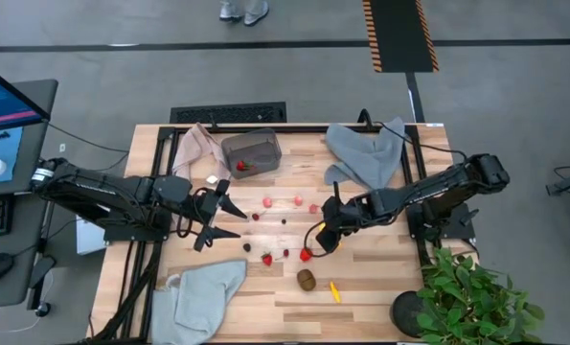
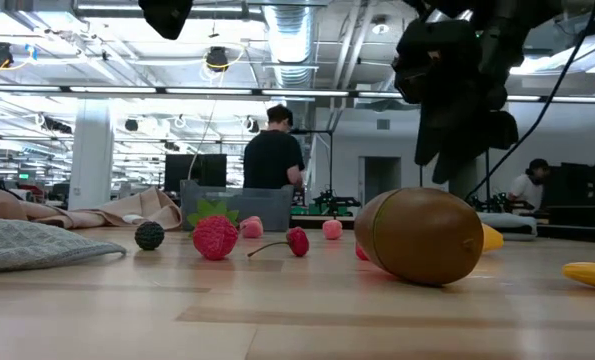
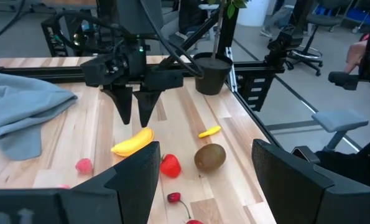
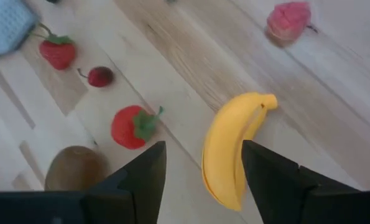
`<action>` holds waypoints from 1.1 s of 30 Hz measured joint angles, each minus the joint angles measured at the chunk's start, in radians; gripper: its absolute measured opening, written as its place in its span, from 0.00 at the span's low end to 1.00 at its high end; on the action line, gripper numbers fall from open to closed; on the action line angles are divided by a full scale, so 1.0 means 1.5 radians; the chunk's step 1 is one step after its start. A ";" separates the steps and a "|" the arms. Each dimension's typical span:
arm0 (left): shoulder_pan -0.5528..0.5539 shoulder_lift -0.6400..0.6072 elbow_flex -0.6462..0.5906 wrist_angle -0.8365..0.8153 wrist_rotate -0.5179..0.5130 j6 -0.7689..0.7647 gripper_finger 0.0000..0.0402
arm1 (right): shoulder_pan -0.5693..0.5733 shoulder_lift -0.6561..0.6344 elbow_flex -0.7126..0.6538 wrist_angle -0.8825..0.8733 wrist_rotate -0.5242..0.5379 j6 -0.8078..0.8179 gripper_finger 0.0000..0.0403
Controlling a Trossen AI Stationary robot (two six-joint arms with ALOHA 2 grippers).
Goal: Pick and placing Produce into tupperware
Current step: Put the yellow banana into the black bin
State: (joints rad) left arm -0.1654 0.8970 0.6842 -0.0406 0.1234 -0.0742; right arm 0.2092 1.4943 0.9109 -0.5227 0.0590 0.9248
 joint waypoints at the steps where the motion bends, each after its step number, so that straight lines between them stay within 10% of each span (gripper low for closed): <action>1: 0.000 0.000 0.000 0.000 0.000 0.000 0.61 | 0.001 0.000 0.000 0.002 0.000 0.000 0.59; 33: 0.000 0.000 0.000 -0.009 -0.035 -0.013 0.61 | 0.017 0.152 0.003 0.021 -0.020 -0.023 0.50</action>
State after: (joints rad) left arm -0.1654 0.8967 0.6842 -0.0539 0.0704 -0.0933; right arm 0.2352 1.7222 0.9150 -0.4906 0.0284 0.8896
